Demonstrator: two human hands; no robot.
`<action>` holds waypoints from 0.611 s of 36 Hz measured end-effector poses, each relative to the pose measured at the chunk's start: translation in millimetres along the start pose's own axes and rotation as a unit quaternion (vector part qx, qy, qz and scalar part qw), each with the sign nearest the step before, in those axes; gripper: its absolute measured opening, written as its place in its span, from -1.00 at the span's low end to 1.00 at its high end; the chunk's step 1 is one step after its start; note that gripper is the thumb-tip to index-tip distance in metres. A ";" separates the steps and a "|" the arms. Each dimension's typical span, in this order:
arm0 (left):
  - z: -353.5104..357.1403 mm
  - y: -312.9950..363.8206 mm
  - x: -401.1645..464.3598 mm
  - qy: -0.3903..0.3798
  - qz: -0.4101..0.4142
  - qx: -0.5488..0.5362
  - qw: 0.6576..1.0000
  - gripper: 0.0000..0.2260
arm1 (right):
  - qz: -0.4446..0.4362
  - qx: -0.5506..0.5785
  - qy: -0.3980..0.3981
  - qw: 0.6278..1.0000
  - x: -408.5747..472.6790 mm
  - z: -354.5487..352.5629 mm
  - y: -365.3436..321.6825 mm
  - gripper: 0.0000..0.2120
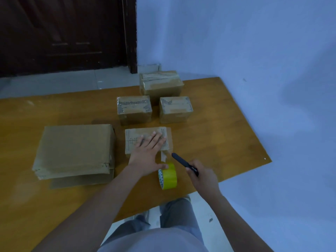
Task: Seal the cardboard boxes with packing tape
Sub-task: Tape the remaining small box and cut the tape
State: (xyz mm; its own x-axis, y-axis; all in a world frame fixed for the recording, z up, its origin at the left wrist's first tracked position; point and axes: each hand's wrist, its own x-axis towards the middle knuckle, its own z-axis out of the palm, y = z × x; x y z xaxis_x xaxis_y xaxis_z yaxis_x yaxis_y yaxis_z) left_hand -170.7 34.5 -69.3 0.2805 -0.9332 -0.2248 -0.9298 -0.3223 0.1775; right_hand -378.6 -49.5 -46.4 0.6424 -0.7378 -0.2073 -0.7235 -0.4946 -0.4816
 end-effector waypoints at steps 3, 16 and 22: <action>-2.0 0.8 0.0 0.002 0.000 0.003 1.000 -0.10 | -0.025 -0.058 -0.010 0.998 4.1 2.8 -10.1 -0.75; -0.9 0.3 -0.9 0.016 0.005 -0.001 1.000 -0.12 | -0.028 -0.088 -0.011 0.996 14.5 -0.7 -22.8 -0.78; -0.7 0.0 -0.9 0.012 0.007 0.001 1.000 -0.10 | 0.024 -0.087 0.011 0.996 22.2 2.4 -11.7 -0.81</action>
State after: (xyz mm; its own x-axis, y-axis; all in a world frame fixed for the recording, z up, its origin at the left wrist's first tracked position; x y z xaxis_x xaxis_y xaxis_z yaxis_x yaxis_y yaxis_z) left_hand -170.8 35.2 -68.5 0.2737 -0.9409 -0.1994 -0.9339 -0.3096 0.1791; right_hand -355.4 -59.0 -47.4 0.6020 -0.7714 -0.2061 -0.7869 -0.5293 -0.3172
